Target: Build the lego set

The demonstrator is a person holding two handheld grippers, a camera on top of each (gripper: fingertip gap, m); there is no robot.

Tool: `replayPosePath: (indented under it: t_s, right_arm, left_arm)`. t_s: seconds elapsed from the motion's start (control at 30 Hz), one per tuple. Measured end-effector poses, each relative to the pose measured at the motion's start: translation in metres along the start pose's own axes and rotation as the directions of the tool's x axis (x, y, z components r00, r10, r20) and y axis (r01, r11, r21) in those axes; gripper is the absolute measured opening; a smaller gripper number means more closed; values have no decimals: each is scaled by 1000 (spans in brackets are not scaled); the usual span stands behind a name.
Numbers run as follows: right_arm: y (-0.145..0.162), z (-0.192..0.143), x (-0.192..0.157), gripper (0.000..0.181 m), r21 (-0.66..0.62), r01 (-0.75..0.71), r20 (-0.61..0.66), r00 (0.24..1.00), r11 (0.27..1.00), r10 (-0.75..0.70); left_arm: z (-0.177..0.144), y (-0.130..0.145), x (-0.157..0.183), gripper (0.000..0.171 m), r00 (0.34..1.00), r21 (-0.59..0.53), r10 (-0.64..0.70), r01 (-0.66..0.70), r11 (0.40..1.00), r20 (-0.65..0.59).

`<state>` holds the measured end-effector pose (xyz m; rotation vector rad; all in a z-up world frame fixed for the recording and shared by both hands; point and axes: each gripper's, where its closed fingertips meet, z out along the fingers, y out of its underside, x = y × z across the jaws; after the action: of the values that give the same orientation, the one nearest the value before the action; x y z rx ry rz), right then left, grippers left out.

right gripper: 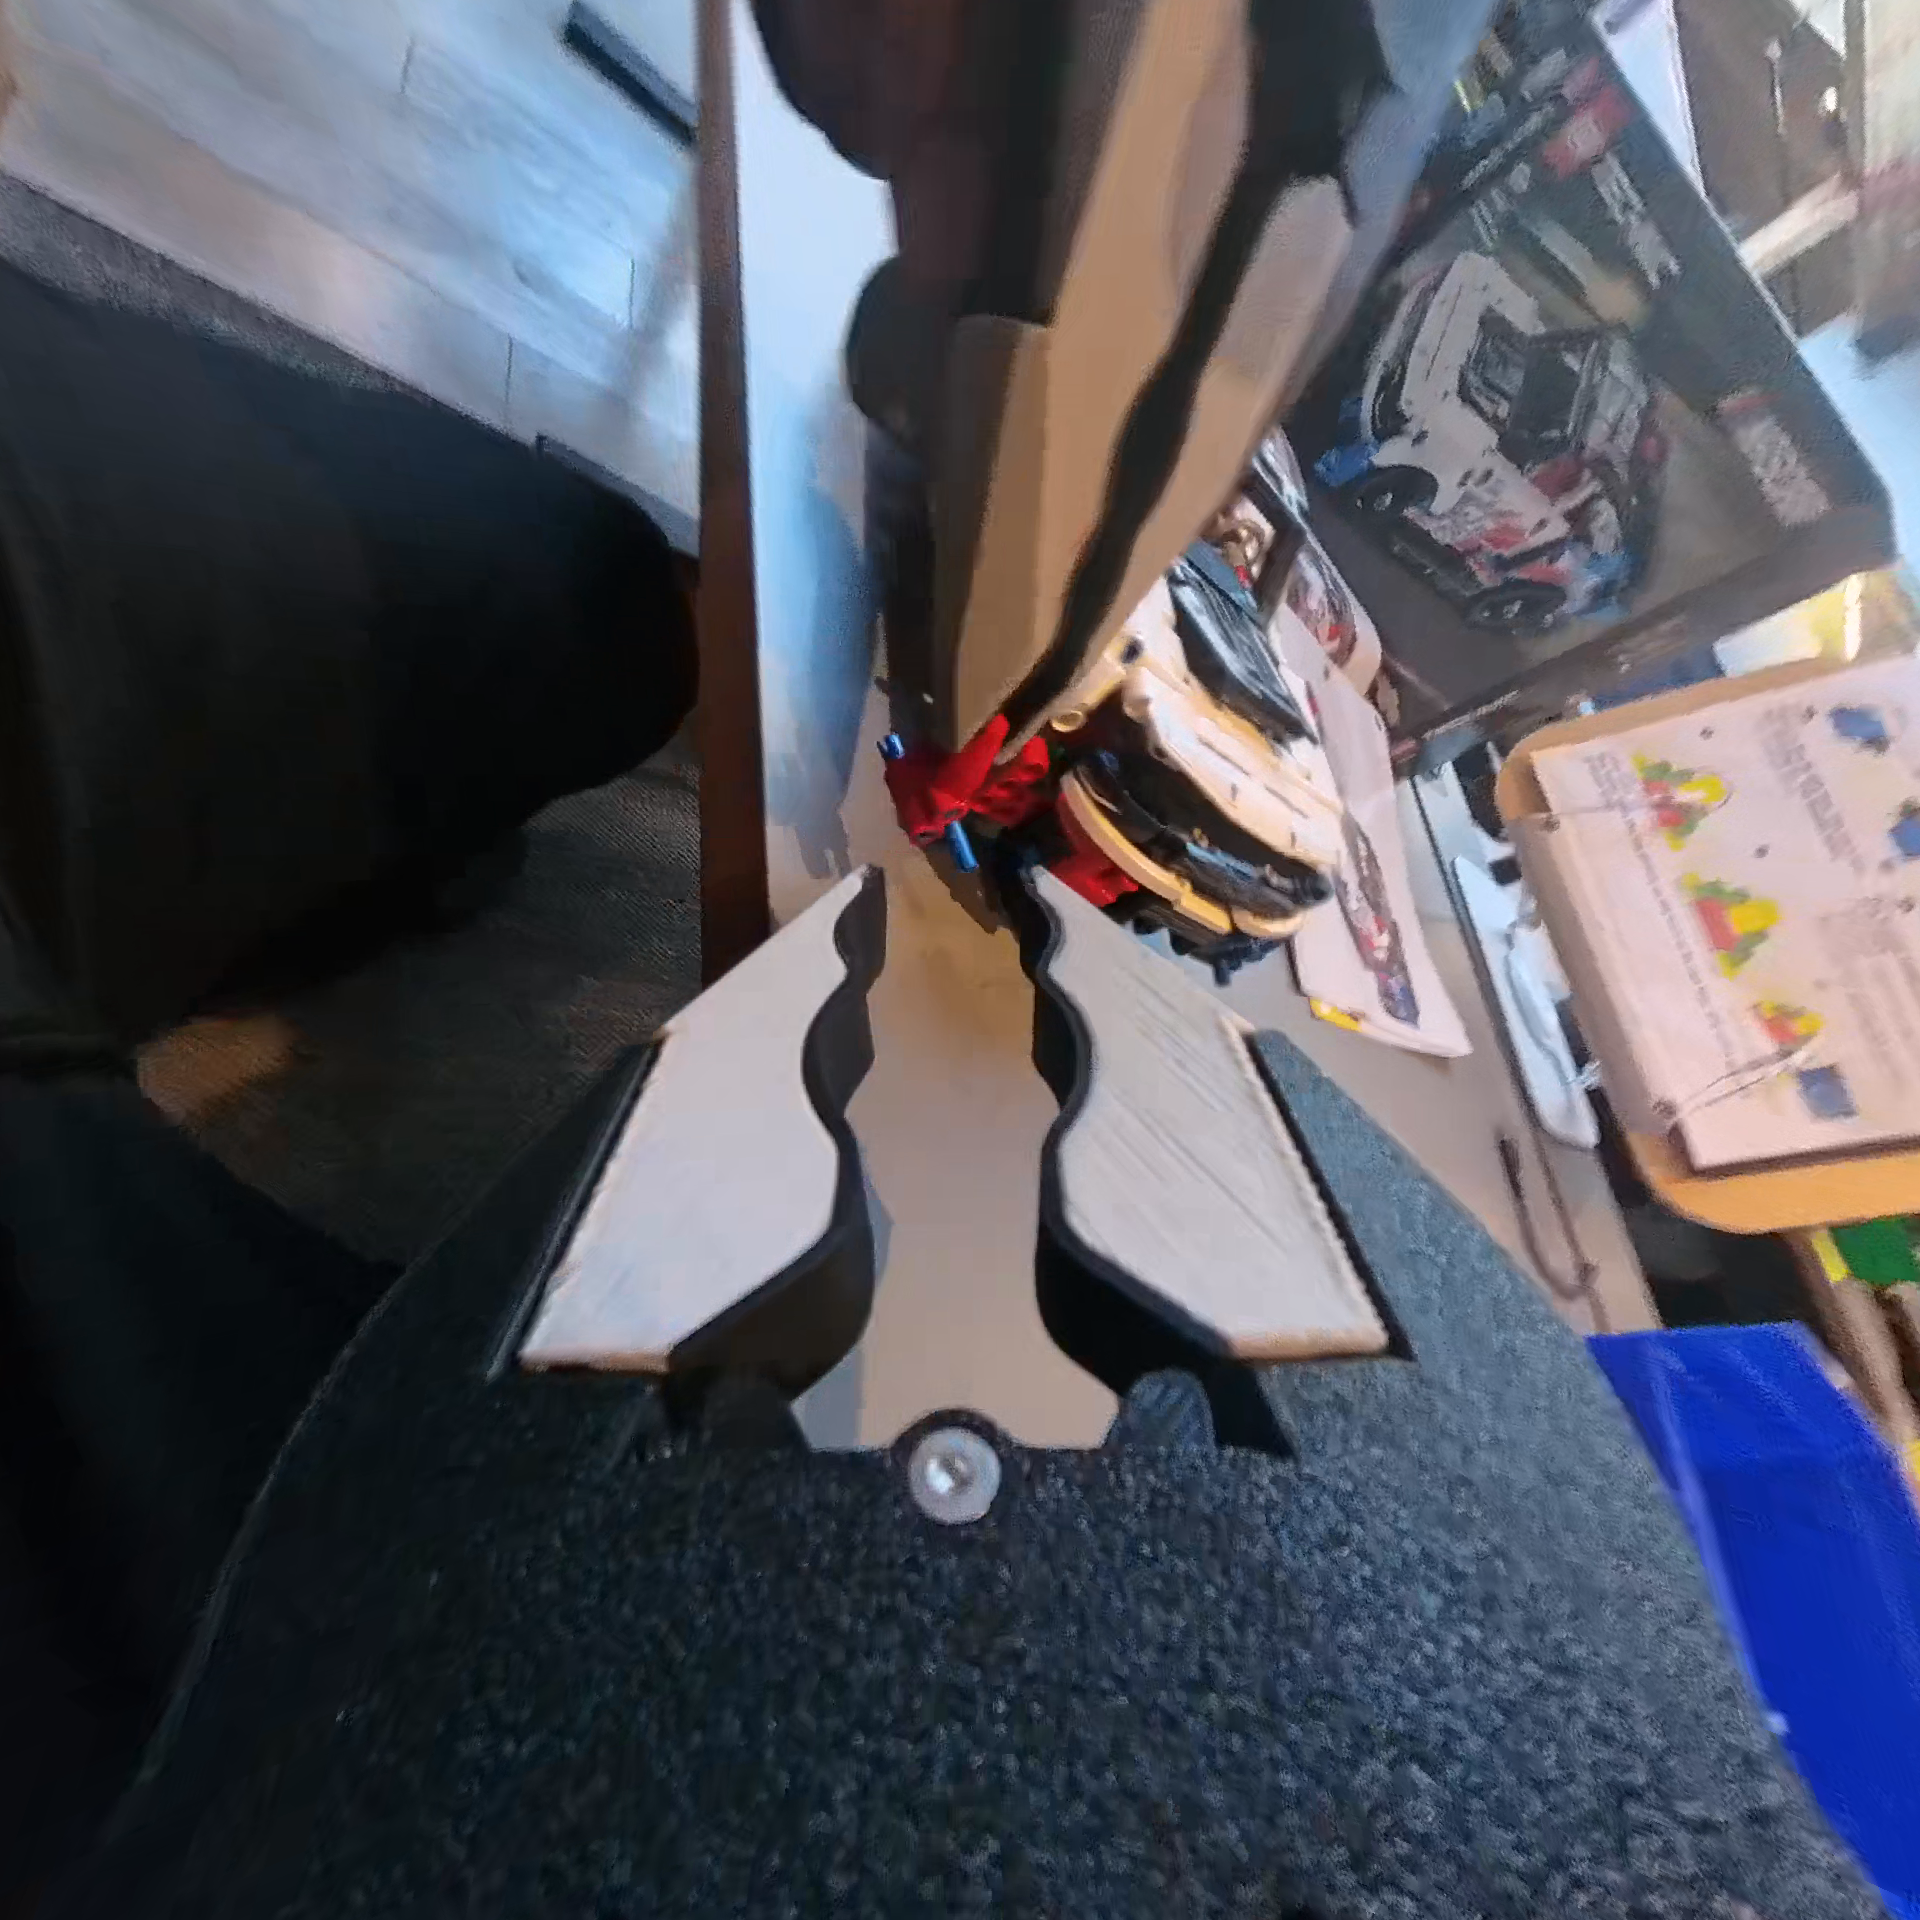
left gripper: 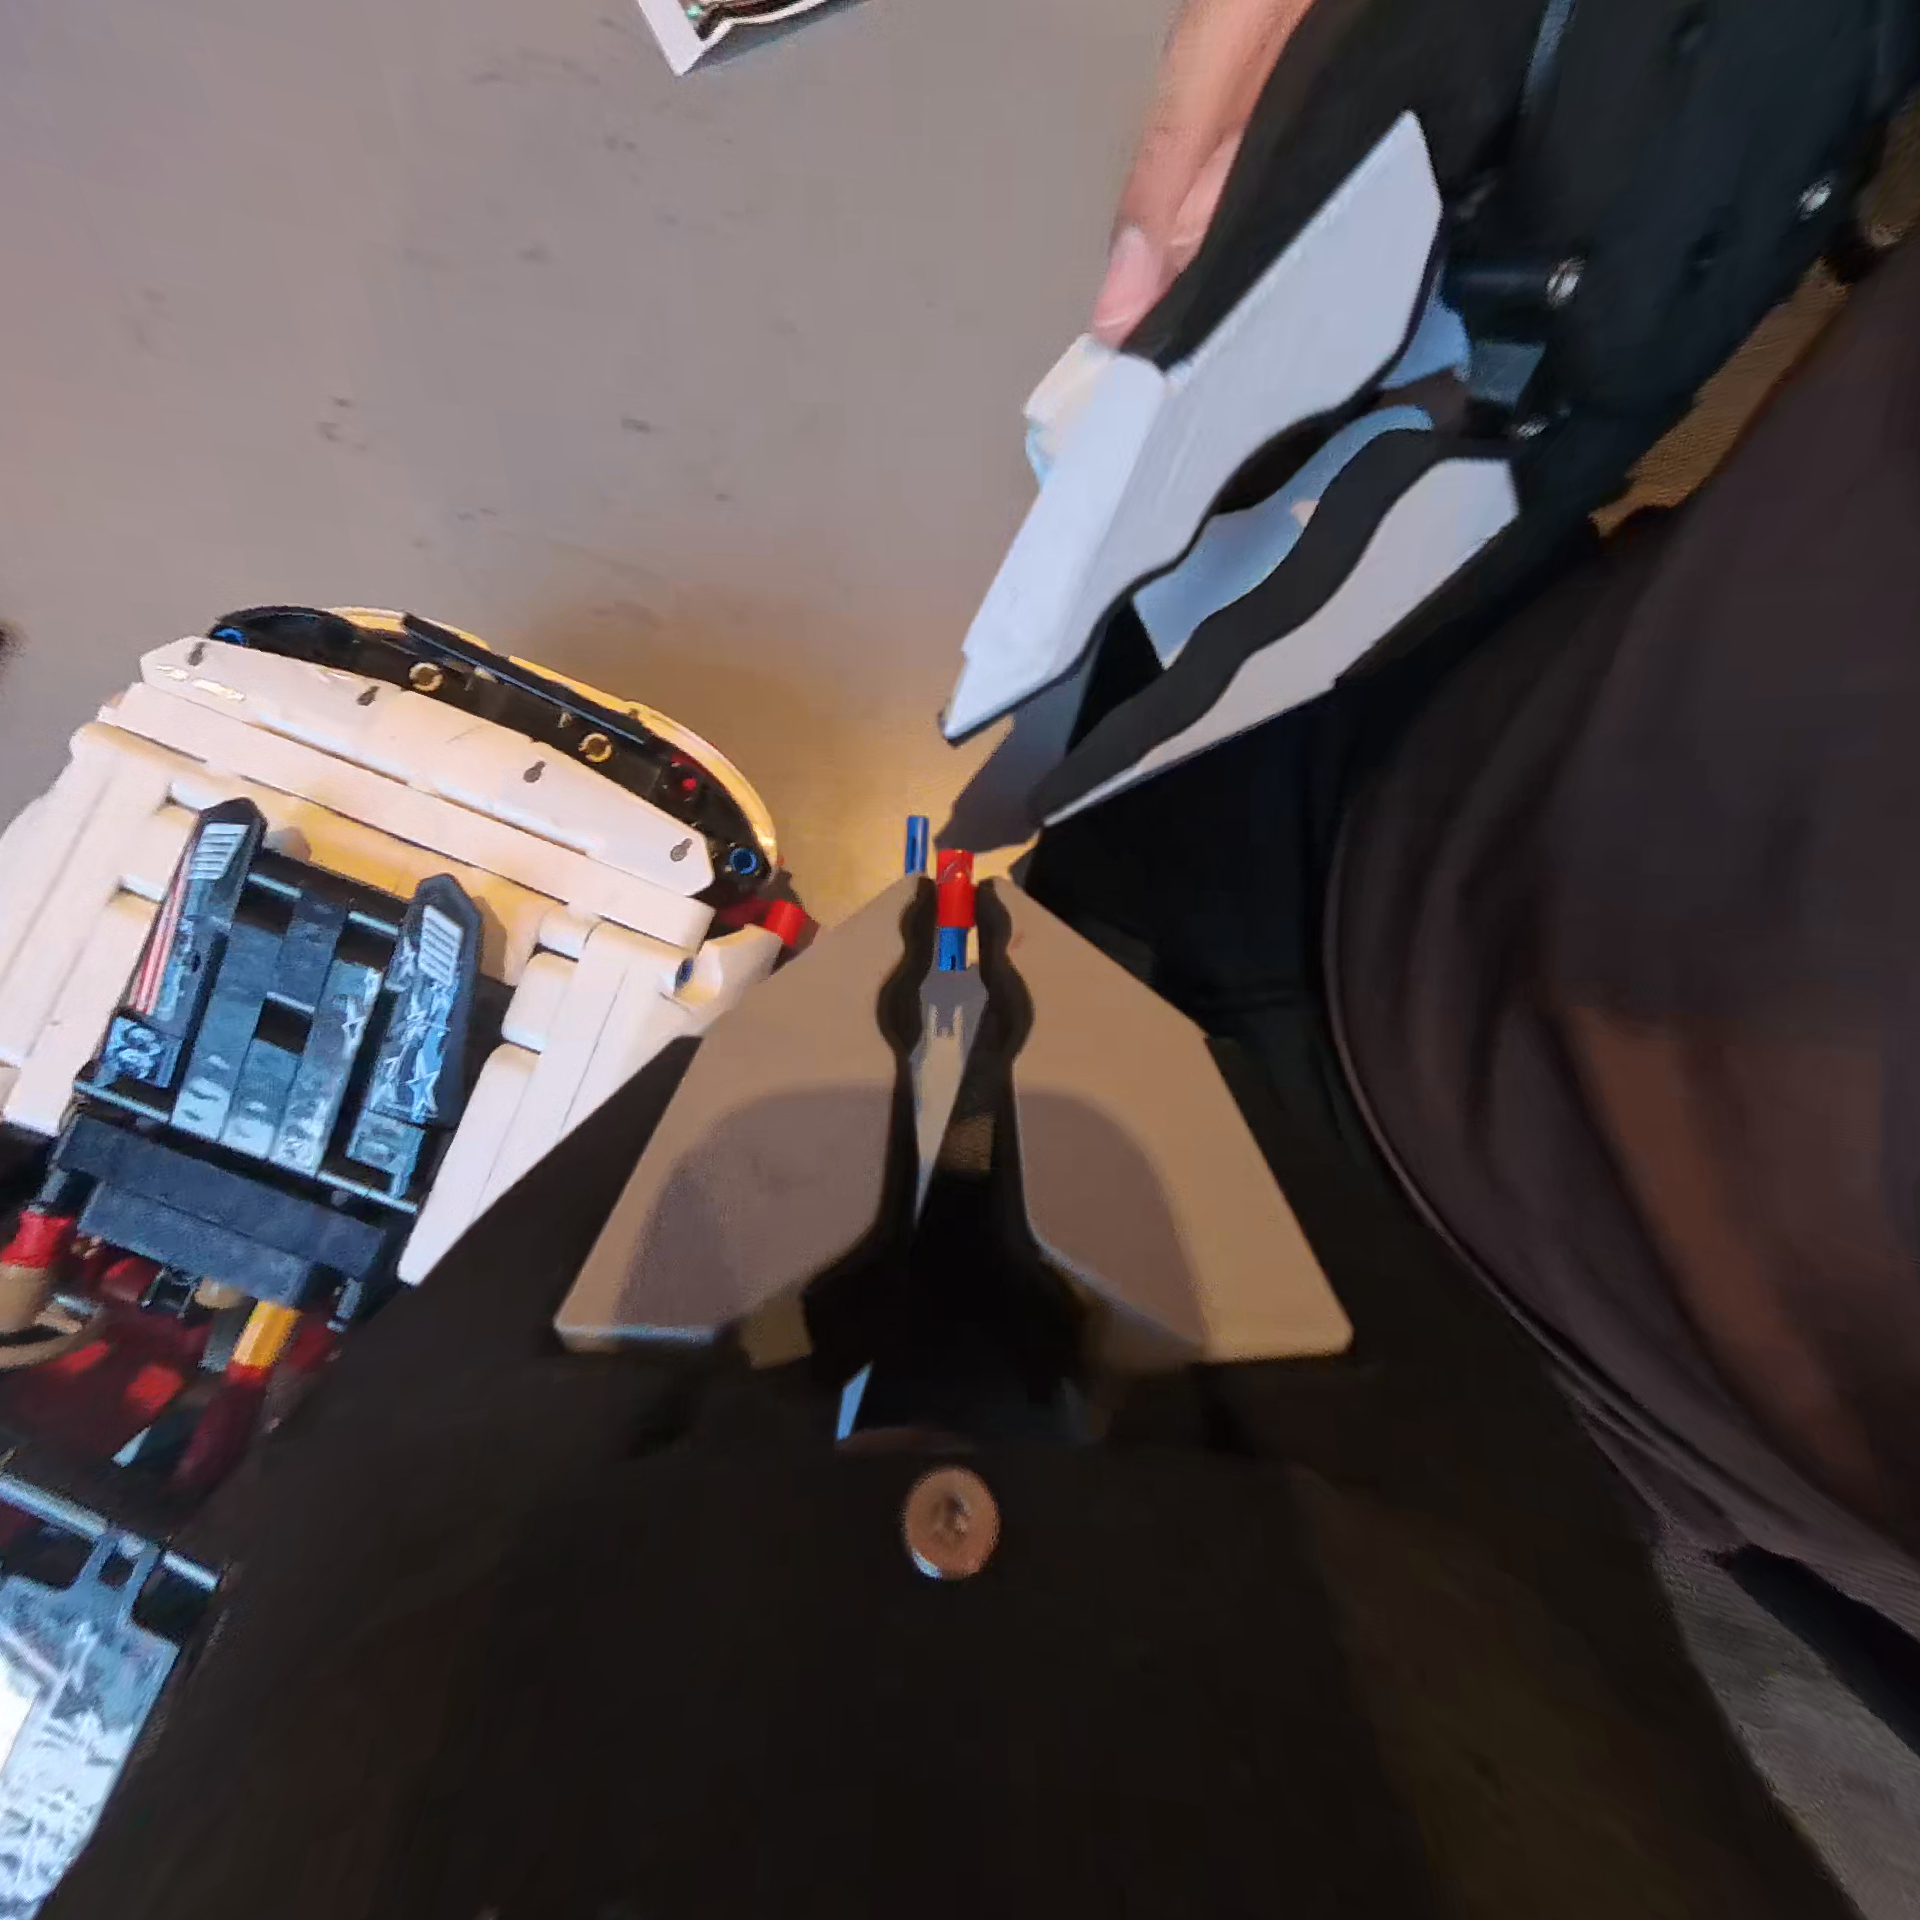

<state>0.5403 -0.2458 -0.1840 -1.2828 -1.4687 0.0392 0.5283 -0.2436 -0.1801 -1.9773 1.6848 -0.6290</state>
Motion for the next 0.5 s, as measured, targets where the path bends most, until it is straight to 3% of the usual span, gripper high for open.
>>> replayPosePath:
  t_s: [0.23,0.5]
  right_arm:
    - [-20,-4,-6,26,21,300,-23,954,954,-299]
    - [-31,-10,-18,16,30,344,-41,938,938,-343]
  left_arm:
    - [-8,-12,20,5,980,78,-11,27,997,-198]
    - [-17,-11,47,6,938,181,96,-36,983,-334]
